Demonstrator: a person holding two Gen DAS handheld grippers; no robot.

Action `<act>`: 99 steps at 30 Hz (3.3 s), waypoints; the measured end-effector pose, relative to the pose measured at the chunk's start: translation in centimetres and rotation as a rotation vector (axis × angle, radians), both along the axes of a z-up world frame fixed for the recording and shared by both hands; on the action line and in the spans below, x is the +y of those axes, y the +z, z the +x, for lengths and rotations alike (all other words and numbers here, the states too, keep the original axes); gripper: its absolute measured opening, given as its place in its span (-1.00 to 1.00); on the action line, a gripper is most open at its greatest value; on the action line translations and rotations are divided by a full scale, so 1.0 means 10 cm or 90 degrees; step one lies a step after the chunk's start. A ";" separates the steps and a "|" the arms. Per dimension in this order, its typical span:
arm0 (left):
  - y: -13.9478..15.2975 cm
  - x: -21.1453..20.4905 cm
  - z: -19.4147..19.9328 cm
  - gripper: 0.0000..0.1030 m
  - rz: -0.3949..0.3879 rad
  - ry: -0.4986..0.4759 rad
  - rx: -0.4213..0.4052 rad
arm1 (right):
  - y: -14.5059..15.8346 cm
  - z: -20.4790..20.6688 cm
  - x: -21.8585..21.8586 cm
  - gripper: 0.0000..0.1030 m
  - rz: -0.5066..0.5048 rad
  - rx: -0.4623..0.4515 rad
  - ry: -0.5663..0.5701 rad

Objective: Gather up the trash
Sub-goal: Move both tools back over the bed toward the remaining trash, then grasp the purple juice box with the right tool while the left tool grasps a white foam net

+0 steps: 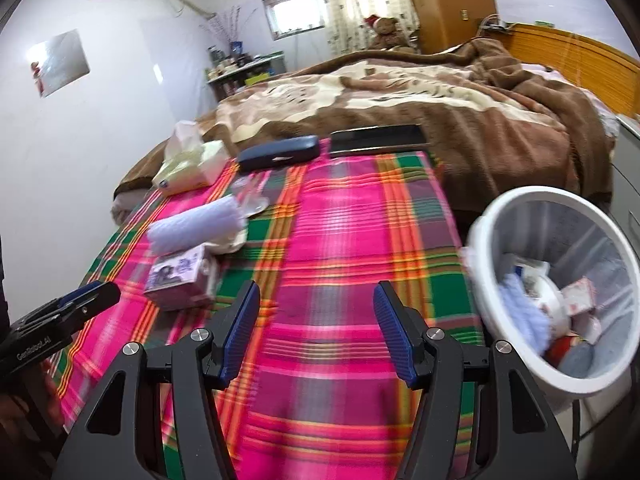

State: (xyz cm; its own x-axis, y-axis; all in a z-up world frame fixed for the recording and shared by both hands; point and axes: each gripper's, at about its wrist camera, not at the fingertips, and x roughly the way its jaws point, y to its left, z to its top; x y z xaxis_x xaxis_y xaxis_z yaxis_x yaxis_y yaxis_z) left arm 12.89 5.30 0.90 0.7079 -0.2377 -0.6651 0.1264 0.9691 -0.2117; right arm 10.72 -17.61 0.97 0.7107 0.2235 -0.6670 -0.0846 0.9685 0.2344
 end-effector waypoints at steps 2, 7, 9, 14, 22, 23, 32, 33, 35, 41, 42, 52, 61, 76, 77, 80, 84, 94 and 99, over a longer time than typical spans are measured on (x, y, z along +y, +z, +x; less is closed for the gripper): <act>-0.01 0.11 0.00 0.11 0.001 0.008 0.000 | -0.01 0.04 0.12 0.17 0.000 0.006 0.017; -0.03 0.37 -0.01 0.11 0.009 0.032 0.007 | -0.03 0.14 0.46 0.18 -0.001 0.008 0.061; -0.04 0.48 -0.01 0.11 0.012 0.043 0.009 | -0.05 0.17 0.57 0.18 0.001 0.013 0.070; -0.07 0.70 0.00 0.11 0.019 0.057 0.013 | -0.09 0.25 0.86 0.19 0.002 0.022 0.086; -0.09 0.91 0.06 0.11 0.021 0.067 0.023 | -0.06 0.28 1.27 0.25 -0.035 0.003 0.104; -0.10 0.93 0.08 0.11 0.022 0.068 0.028 | -0.07 0.30 1.33 0.25 -0.038 0.006 0.117; -0.12 0.89 0.27 0.11 0.009 0.042 0.034 | -0.12 0.30 1.24 0.40 -0.141 0.015 0.076; -0.12 0.87 0.30 0.11 0.010 0.036 0.035 | -0.12 0.29 1.18 0.40 -0.142 0.016 0.065; -0.12 0.83 0.34 0.11 0.008 0.026 0.036 | -0.12 0.27 1.06 0.40 -0.150 0.014 0.049; -0.10 0.65 0.47 0.11 0.005 -0.011 0.034 | -0.12 0.21 0.73 0.41 -0.173 0.018 -0.006; -0.09 0.62 0.50 0.11 0.003 -0.021 0.032 | -0.13 0.21 0.69 0.41 -0.178 0.017 -0.012; 0.01 0.25 0.74 0.11 0.018 -0.088 0.012 | -0.14 0.13 0.32 0.41 -0.140 0.058 -0.036; -0.03 -0.07 0.99 0.11 0.001 -0.149 0.026 | -0.19 0.10 0.09 0.42 -0.125 0.068 -0.079; -0.28 -0.42 0.61 0.11 0.028 -0.259 0.075 | -0.07 0.01 -0.08 0.42 -0.111 0.022 -0.064; -0.24 -0.41 0.61 0.11 0.036 -0.251 0.064 | -0.07 0.01 -0.09 0.42 -0.111 0.018 -0.060; -0.12 -0.36 0.67 0.11 0.028 -0.225 0.040 | -0.04 0.04 -0.10 0.42 -0.102 0.007 -0.058; -0.06 -0.44 0.82 0.11 0.040 -0.219 0.029 | -0.05 0.05 -0.15 0.42 -0.073 0.000 -0.054; -0.42 -0.60 1.01 -0.27 0.034 -0.230 0.102 | -0.02 0.26 -0.04 0.41 -0.057 -0.030 0.032; -0.41 -0.50 0.95 -0.39 0.020 -0.213 0.099 | -0.05 0.37 0.05 0.41 -0.046 -0.032 0.096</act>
State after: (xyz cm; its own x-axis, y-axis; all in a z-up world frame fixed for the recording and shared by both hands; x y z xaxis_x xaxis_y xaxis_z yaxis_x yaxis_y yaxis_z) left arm 22.41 0.32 -3.21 0.4844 -0.4169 -0.7692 0.4067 0.8857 -0.2239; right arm 14.38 -17.08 0.52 0.7057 0.2835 -0.6493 -0.2409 0.9579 0.1564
